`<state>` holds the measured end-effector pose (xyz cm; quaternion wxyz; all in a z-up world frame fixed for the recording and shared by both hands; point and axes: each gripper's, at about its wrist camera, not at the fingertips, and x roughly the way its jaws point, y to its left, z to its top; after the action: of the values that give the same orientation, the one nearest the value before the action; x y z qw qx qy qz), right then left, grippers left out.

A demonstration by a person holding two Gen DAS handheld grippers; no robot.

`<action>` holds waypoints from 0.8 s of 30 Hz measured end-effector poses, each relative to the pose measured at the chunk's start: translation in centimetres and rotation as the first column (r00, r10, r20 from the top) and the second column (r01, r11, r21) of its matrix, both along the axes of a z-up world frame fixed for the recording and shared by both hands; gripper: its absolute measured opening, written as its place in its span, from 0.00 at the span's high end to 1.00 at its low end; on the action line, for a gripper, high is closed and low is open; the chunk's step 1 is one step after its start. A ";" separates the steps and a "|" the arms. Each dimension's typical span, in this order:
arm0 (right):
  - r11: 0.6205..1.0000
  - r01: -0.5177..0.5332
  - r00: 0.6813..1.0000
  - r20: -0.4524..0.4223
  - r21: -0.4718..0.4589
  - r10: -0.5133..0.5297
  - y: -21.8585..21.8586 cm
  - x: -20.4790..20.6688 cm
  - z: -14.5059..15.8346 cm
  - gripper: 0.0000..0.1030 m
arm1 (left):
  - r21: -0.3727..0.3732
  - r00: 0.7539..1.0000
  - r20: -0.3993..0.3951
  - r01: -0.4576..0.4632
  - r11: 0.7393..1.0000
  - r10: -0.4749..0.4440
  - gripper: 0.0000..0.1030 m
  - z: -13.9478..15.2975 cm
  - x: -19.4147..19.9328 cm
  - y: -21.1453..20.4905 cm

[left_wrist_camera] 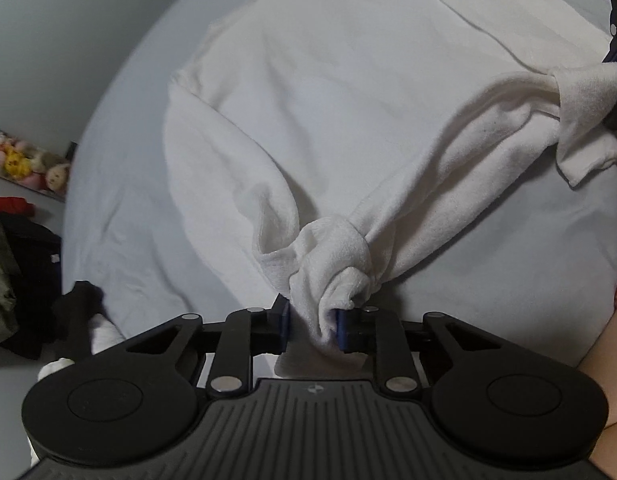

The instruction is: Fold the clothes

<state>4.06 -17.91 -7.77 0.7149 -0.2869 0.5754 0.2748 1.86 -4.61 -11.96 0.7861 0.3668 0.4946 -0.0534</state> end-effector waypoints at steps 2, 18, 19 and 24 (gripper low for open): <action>1.000 0.021 1.000 0.021 0.007 -0.021 -0.3 -0.1 0.7 0.82 | -0.001 1.000 0.018 0.007 1.000 -0.007 0.81 0.4 -0.3 0.1; 0.999 -0.034 0.989 0.144 -0.001 0.034 0.3 -2.9 6.5 0.86 | 0.008 0.995 0.058 0.080 0.997 -0.080 0.84 4.4 -2.9 1.1; 0.999 -0.042 0.989 0.143 -0.006 0.043 0.5 -3.2 6.8 0.86 | 0.010 0.995 0.057 0.082 0.997 -0.082 0.84 4.5 -3.1 1.1; 0.997 -0.080 0.990 0.113 -0.005 0.080 0.5 -4.6 8.1 0.86 | 0.021 0.993 0.058 0.104 0.994 -0.105 0.84 5.5 -4.7 1.0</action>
<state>-0.57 -17.40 0.31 0.7347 -0.3253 0.5219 0.2864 -2.87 -3.65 -6.42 0.7932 0.4005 0.4519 -0.0792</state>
